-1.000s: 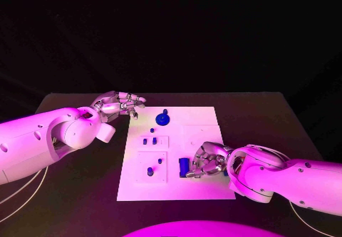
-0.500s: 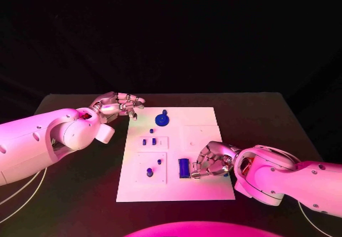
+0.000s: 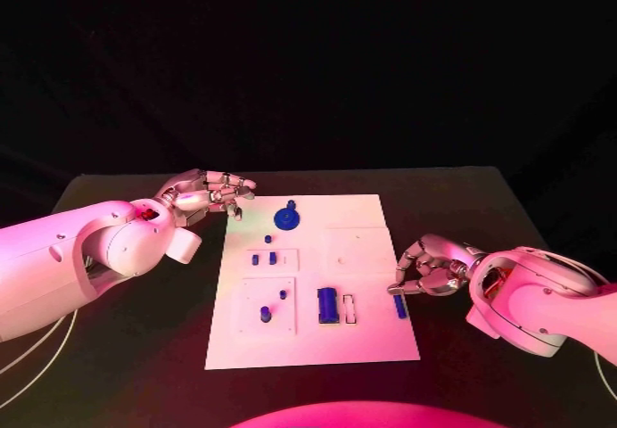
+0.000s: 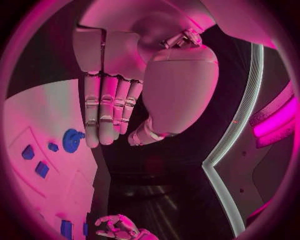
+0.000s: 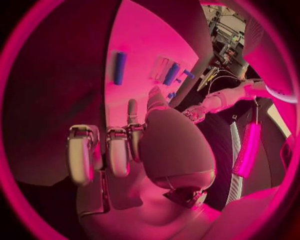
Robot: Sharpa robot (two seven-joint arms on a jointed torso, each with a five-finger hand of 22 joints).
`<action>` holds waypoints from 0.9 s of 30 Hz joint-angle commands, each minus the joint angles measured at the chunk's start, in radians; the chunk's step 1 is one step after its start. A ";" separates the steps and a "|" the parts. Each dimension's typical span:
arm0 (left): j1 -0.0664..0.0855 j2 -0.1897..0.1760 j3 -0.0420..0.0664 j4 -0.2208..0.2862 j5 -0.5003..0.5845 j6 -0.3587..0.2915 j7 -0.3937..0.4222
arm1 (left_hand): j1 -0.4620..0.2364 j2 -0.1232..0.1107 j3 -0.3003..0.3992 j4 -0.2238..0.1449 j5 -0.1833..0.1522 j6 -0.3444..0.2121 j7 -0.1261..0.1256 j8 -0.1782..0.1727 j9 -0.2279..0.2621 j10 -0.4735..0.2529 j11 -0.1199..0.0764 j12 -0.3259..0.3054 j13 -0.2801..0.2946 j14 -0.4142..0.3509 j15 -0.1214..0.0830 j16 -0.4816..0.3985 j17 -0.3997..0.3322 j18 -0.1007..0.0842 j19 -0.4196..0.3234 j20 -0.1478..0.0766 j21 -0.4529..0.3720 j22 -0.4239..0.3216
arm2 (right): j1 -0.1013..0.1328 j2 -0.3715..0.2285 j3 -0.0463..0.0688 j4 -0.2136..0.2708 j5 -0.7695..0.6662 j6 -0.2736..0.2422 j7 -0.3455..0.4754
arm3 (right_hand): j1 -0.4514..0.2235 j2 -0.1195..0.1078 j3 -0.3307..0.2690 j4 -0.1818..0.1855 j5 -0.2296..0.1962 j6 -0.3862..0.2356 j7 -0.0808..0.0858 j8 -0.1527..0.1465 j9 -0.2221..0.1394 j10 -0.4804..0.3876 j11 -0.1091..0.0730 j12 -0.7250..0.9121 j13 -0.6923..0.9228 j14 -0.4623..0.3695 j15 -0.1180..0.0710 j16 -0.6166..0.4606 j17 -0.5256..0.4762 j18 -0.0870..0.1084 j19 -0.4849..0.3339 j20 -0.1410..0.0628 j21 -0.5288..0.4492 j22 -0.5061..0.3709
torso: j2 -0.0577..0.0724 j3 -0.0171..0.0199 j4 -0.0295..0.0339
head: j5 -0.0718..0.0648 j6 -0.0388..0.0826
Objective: Assemble the parts on the task board
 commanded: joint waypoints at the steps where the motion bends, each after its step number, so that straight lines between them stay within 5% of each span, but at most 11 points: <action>1: 0.000 0.001 0.000 0.003 0.006 0.007 0.006 | -0.001 0.004 -0.001 0.004 0.002 -0.006 0.002 0.004 0.000 -0.005 0.000 0.004 -0.002 -0.007 -0.002 0.004 -0.002 0.015 0.005 0.001 -0.004 -0.001 | 0.001 -0.020 -0.001 0.001 -0.080 0.013 -0.005 | 0.006 -0.001 0.003 0.001 0.003 0.000 0.001 -0.003 -0.001 0.048 0.006 -0.002 0.175 0.088 0.009 0.001 0.183 -0.015 0.083 0.002 0.007 0.244 | 0.001 0.0018 -0.0012 | -0.011 0.000; 12: 0.000 0.005 0.000 0.002 0.006 0.009 0.007 | -0.001 0.004 -0.001 0.004 0.002 -0.006 0.002 0.004 0.000 -0.005 0.000 0.004 -0.002 -0.007 -0.002 0.004 -0.002 0.015 0.005 0.001 -0.004 -0.001 | -0.019 -0.031 -0.003 -0.012 -0.121 0.069 -0.058 | -0.025 -0.005 -0.012 0.007 0.002 0.012 0.001 -0.008 -0.003 0.050 0.006 0.002 0.178 0.089 0.010 0.002 0.187 -0.017 0.086 0.004 0.014 0.246 | 0.002 0.0016 0.0014 | -0.014 -0.001; 27: 0.000 0.003 -0.001 0.001 0.006 0.009 0.006 | -0.001 0.004 -0.001 0.005 0.002 -0.006 0.003 0.005 0.000 -0.006 0.000 0.006 -0.002 -0.007 -0.002 0.004 -0.002 0.015 0.006 0.001 -0.005 -0.002 | -0.062 0.019 -0.004 -0.035 -0.124 0.083 -0.070 | -0.035 -0.002 -0.014 0.007 0.002 0.018 -0.001 -0.007 -0.003 0.052 0.005 0.006 0.180 0.089 0.010 0.004 0.190 -0.018 0.087 0.004 0.018 0.247 | 0.002 0.0013 0.0010 | -0.013 -0.005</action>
